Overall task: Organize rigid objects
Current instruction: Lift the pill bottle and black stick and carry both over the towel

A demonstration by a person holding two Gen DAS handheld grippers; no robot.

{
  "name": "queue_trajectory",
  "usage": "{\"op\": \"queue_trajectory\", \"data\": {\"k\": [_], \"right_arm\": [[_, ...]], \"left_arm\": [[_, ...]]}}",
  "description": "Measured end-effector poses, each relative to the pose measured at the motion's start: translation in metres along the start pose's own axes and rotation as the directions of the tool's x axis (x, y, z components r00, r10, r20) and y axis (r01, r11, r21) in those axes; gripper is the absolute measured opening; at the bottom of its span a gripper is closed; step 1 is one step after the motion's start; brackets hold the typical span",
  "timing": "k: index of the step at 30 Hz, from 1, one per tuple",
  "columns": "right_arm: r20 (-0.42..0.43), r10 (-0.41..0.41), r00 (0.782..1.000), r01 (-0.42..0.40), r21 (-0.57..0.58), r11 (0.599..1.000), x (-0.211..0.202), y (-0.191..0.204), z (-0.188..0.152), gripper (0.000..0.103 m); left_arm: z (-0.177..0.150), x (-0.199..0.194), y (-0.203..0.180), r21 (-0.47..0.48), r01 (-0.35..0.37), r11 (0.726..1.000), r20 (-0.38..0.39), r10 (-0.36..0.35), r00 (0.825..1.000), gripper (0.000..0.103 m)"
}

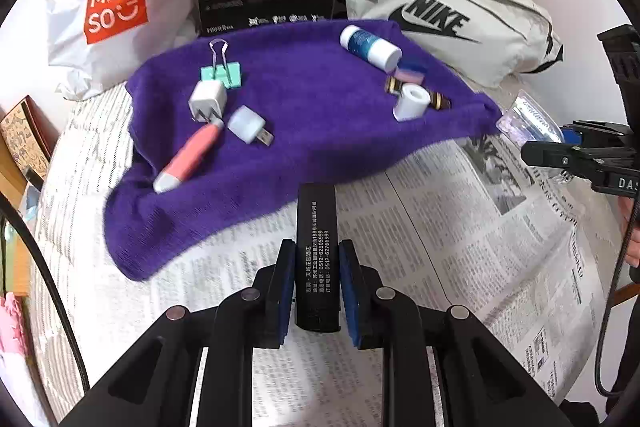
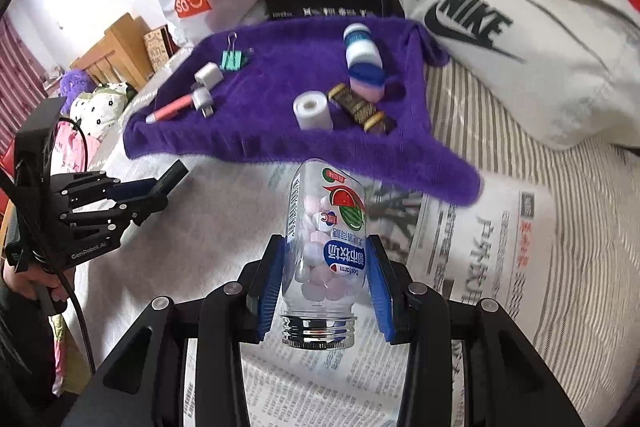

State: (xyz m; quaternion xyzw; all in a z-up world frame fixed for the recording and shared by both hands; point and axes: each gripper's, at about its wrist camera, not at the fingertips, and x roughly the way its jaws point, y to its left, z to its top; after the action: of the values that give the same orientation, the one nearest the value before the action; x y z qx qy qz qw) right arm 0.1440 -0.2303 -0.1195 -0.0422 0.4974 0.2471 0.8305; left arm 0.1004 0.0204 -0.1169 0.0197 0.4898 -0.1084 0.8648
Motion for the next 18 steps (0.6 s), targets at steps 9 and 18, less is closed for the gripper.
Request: {"op": "queue_trajectory", "data": {"k": [9,18], "right_arm": [[0.028,0.009,1.000,-0.009,-0.026,1.000,-0.001,0.005,0.033,0.040],[0.048,0.022,0.999,-0.019,-0.061,0.998,0.013,0.013,0.082,0.040]], "left_arm": [[0.030,-0.013,0.020,-0.008,0.009,1.000,0.042,-0.009,0.999,0.021],[0.055,-0.004,0.045,-0.031,0.007,0.999,0.052,-0.005,0.999,0.021]]}}
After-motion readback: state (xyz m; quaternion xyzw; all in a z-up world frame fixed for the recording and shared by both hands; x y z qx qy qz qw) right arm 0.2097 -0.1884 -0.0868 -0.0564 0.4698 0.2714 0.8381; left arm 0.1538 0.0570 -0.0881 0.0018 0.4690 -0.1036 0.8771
